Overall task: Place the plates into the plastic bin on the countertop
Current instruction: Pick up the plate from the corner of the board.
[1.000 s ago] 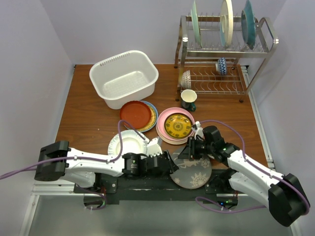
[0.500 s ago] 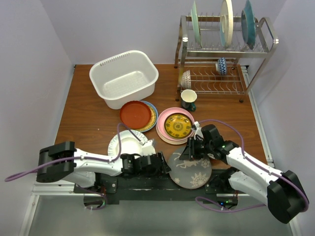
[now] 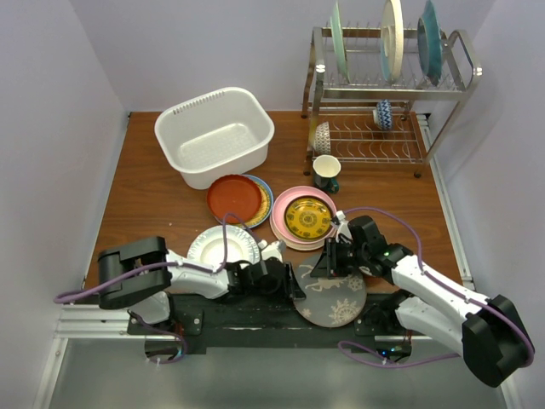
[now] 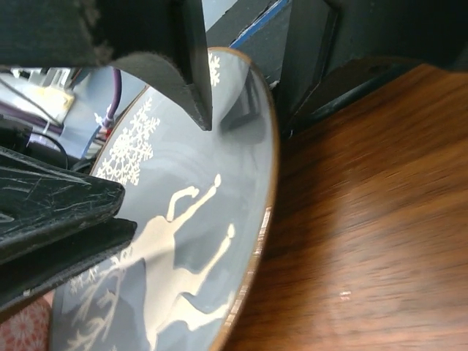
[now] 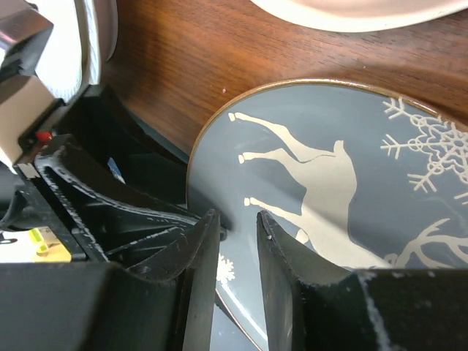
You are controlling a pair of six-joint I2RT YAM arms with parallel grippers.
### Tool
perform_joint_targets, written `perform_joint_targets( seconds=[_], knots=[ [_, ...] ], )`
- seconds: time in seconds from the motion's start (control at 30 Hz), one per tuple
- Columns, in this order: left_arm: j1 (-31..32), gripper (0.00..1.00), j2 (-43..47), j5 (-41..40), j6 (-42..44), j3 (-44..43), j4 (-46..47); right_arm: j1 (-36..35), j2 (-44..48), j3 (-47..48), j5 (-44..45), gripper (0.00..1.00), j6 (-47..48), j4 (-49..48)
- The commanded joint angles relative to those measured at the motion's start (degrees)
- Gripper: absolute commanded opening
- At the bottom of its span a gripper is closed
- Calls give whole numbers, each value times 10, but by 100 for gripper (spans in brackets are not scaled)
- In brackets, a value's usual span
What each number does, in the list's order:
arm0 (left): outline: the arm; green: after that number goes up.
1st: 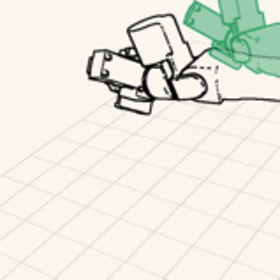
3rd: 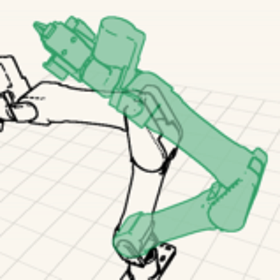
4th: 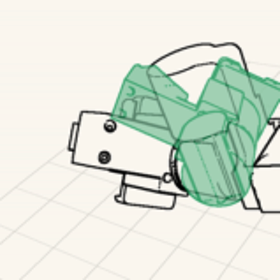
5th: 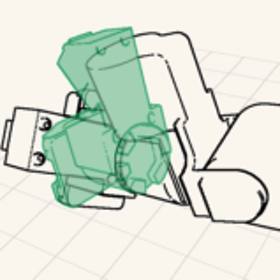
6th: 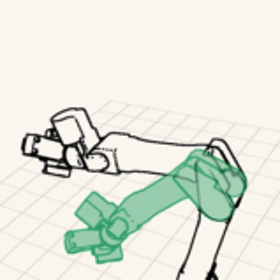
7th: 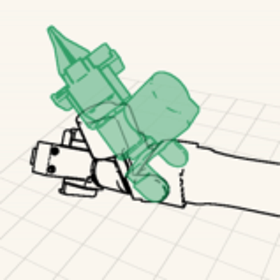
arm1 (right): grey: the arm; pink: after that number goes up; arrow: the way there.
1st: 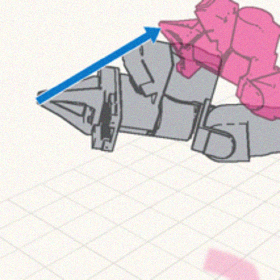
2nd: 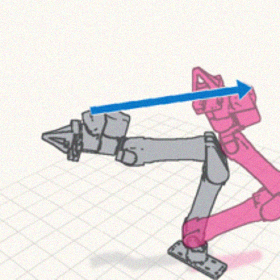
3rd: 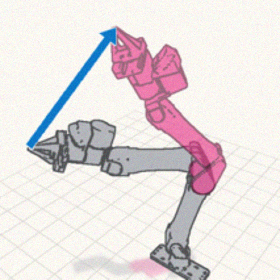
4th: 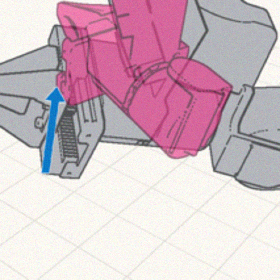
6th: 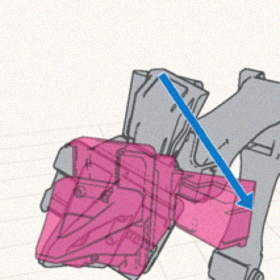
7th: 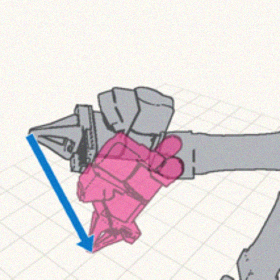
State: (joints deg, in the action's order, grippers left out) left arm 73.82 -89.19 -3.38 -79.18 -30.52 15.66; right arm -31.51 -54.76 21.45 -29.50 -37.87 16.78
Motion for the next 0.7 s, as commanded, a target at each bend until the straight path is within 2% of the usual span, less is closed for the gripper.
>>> perform_joint_targets(
  seconds=[0.0, 0.03, 0.1, 0.13, 0.2, 0.23, 0.4, 0.67],
  knots=[
    [-12, 43, -27, 56, 23, -11, 72, -4, 0, 11, 3, 32, 8, -1],
    [-15, 37, -34, 63, 23, -10, 82, -3, -3, 10, 3, 32, 9, 0],
    [-18, 32, -48, 84, 23, -13, 96, -3, -3, 10, 3, 32, 8, 0],
    [-21, 20, -58, 90, 23, -12, 103, -4, -3, 10, 2, 32, 8, -1],
    [-22, 9, -63, 96, 22, -16, 100, -4, -1, 10, 1, 32, 7, -1],
    [-22, 0, -63, 94, 21, -19, 87, -3, 0, 10, 1, 32, 7, 0],
    [-22, 0, -31, 62, 20, -26, 30, -4, 4, 12, -1, 34, 9, 3],
    [-21, 0, 20, 20, 14, -36, -83, -3, 5, 21, -3, 52, 10, 9]
  ],
)
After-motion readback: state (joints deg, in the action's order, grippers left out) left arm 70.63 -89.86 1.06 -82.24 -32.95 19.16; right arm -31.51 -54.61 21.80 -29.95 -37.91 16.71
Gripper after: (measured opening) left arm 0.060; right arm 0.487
